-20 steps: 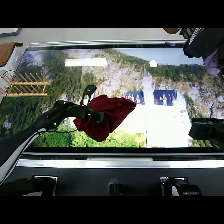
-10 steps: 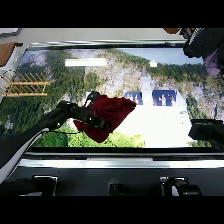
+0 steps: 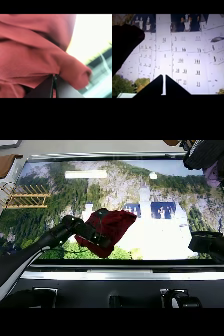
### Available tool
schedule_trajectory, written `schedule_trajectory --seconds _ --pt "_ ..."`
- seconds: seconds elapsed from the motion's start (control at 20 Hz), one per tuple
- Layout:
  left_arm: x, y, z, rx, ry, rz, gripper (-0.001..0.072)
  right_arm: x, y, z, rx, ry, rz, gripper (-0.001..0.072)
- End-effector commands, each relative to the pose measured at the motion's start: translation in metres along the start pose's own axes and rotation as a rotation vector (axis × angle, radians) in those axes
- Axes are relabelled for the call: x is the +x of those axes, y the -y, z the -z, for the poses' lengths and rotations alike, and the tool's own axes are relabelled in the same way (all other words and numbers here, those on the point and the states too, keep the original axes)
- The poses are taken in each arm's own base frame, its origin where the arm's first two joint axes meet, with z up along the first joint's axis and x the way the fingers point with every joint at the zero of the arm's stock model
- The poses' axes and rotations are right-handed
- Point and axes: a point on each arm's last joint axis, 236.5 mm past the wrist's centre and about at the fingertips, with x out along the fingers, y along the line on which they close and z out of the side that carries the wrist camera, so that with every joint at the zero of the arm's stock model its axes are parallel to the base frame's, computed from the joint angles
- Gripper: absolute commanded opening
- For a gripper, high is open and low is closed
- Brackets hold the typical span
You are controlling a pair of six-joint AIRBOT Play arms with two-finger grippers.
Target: Fold the clothes and pants, and hang the long-sleeved shirts on hangers.
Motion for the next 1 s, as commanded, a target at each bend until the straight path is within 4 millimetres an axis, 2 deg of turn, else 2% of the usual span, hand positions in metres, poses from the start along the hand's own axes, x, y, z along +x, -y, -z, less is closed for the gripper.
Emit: schedule_trajectory --seconds 0.0,0.1,0.2,0.25,0.3,0.35,0.4,0.45,0.55,0.65,0.7,0.8,0.95 --pt "-0.01 0.059 0.031 0.097 -0.077 0.077 0.0017 0.0 0.0 0.001 0.0 -0.005 -0.001 0.0094" --pt "-0.002 0.099 0.041 0.126 -0.078 0.132 0.0017 0.0 -0.003 0.004 0.004 -0.017 -0.014 0.0093" --pt "0.013 0.122 0.039 0.133 -0.041 0.144 0.0018 0.0 -0.005 0.008 0.006 -0.035 -0.022 0.0093" --pt "0.019 0.125 0.035 0.122 -0.024 0.146 0.002 0.0 -0.005 0.009 0.007 -0.04 -0.023 0.0093" --pt "0.02 0.124 0.029 0.091 -0.005 0.145 0.0101 0.0 -0.005 0.01 0.013 -0.043 -0.022 0.0093" --pt "0.016 0.119 0.021 0.061 0.016 0.145 0.0334 0.0 -0.005 0.01 0.018 -0.044 -0.022 0.0094" --pt "0.006 0.111 0.011 0.035 0.045 0.144 0.0604 0.0 -0.005 0.01 0.018 -0.044 -0.022 0.0094" --pt "-0.01 0.1 0.0 0.011 0.076 0.142 0.0642 0.0 -0.005 0.01 0.017 -0.045 -0.022 0.0094" --pt "-0.055 0.066 -0.023 -0.019 0.175 0.123 0.0641 0.0 -0.005 0.01 0.017 -0.044 -0.021 0.0094" --pt "-0.108 0.01 -0.04 -0.098 0.295 0.05 0.064 0.0 -0.005 0.01 0.017 -0.045 -0.021 0.0094" --pt "-0.125 -0.019 -0.042 -0.154 0.321 0.017 0.064 0.0 -0.005 0.01 0.017 -0.044 -0.021 0.0094" --pt "-0.137 -0.077 -0.034 -0.295 0.31 -0.028 0.064 0.0 -0.005 0.011 0.018 -0.049 -0.021 0.0094" --pt "-0.122 -0.146 -0.016 -0.432 0.271 -0.05 0.064 0.0 -0.005 0.012 0.033 -0.052 -0.02 0.0095"
